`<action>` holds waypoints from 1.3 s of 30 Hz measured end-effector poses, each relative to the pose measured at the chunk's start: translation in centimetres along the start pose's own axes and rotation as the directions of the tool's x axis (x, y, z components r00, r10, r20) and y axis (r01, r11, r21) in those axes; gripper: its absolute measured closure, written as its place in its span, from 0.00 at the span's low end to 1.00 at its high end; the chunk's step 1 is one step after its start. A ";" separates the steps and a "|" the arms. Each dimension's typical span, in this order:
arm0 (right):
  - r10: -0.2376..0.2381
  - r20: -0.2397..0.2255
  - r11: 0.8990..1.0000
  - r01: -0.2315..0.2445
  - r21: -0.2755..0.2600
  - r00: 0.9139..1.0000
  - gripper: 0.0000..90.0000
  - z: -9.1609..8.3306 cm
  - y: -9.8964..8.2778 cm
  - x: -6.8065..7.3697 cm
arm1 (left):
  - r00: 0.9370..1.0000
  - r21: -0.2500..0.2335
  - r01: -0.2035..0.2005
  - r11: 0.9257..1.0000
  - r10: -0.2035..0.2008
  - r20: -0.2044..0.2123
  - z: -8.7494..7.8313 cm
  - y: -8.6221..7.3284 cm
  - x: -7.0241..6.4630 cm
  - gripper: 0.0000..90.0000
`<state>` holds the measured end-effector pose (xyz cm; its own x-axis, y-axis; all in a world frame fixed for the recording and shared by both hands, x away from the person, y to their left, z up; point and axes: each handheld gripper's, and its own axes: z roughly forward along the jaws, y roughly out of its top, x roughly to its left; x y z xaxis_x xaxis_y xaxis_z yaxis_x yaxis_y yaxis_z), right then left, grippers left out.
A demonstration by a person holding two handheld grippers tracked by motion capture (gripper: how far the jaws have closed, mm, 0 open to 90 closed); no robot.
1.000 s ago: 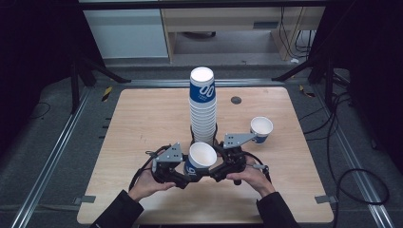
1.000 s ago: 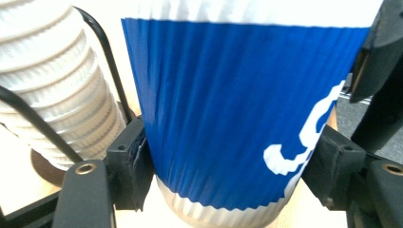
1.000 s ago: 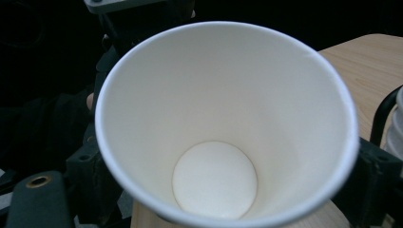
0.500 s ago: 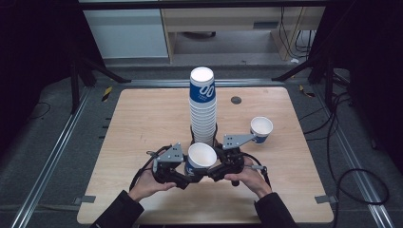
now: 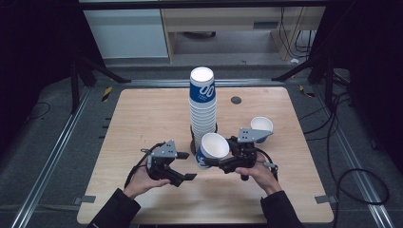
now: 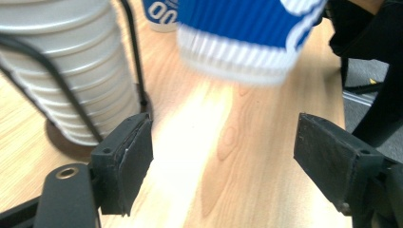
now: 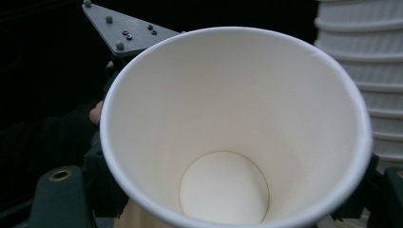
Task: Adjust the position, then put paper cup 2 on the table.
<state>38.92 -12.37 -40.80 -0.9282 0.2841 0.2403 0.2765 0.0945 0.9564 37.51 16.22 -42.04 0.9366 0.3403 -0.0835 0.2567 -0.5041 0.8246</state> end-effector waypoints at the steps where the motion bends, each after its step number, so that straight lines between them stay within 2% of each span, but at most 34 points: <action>1: 0.000 0.000 1.000 0.000 0.000 1.000 0.23 0.0 0.0 0.0 | 1.000 -0.005 0.006 1.000 -0.007 -0.004 -0.1 0.0 0.2 0.23; 5: 0.007 0.061 1.000 -0.006 -0.017 0.998 0.23 -1.1 0.1 -0.7 | 0.999 -0.023 0.034 0.999 -0.034 -0.037 -0.9 -0.2 0.9 0.22; 8: 0.003 0.122 1.000 0.000 -0.020 0.993 0.23 -1.9 0.1 -1.0 | 0.997 -0.034 0.055 0.998 -0.057 -0.060 -1.4 -0.3 1.4 0.21; 12: 0.004 0.183 1.000 0.002 -0.030 0.983 0.23 -2.9 0.2 -1.3 | 0.992 -0.045 0.079 0.996 -0.083 -0.092 -1.8 -0.5 2.0 0.21; 16: 0.005 0.246 0.999 0.003 -0.035 0.969 0.23 -3.8 0.3 -1.7 | 0.989 -0.048 0.093 0.995 -0.098 -0.113 -2.1 -0.7 2.4 0.20; 19: -0.004 0.298 0.999 0.013 -0.029 0.954 0.23 -4.4 0.3 -1.8 | 0.985 -0.052 0.105 0.993 -0.111 -0.129 -2.4 -0.8 2.6 0.20; 25: -0.014 0.393 1.000 0.015 0.000 0.919 0.23 -5.1 0.3 -2.3 | 0.978 -0.061 0.122 0.991 -0.131 -0.160 -3.1 -1.0 3.2 0.19; 28: -0.018 0.445 1.000 0.010 0.021 0.895 0.23 -5.5 0.2 -2.5 | 0.975 -0.063 0.131 0.989 -0.140 -0.174 -3.3 -1.2 3.5 0.19; 37: -0.022 0.545 0.998 -0.017 0.065 0.838 0.23 -7.6 -0.5 -2.8 | 0.965 -0.057 0.148 0.987 -0.157 -0.208 -3.6 -1.4 4.0 0.18; 38: -0.021 0.559 0.998 -0.020 0.066 0.829 0.23 -7.8 -0.6 -2.7 | 0.965 -0.054 0.148 0.988 -0.156 -0.210 -3.6 -1.5 4.0 0.18; 39: -0.012 0.563 0.997 -0.029 0.064 0.827 0.23 -8.1 -0.8 -2.7 | 0.965 -0.055 0.147 0.988 -0.155 -0.212 -3.7 -1.5 4.0 0.18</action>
<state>39.17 -20.93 -40.90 -0.6307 0.7704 0.0933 0.3188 0.1475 0.9363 40.02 21.25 -41.55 0.8133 0.5749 -0.0900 0.3778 -0.4041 0.8330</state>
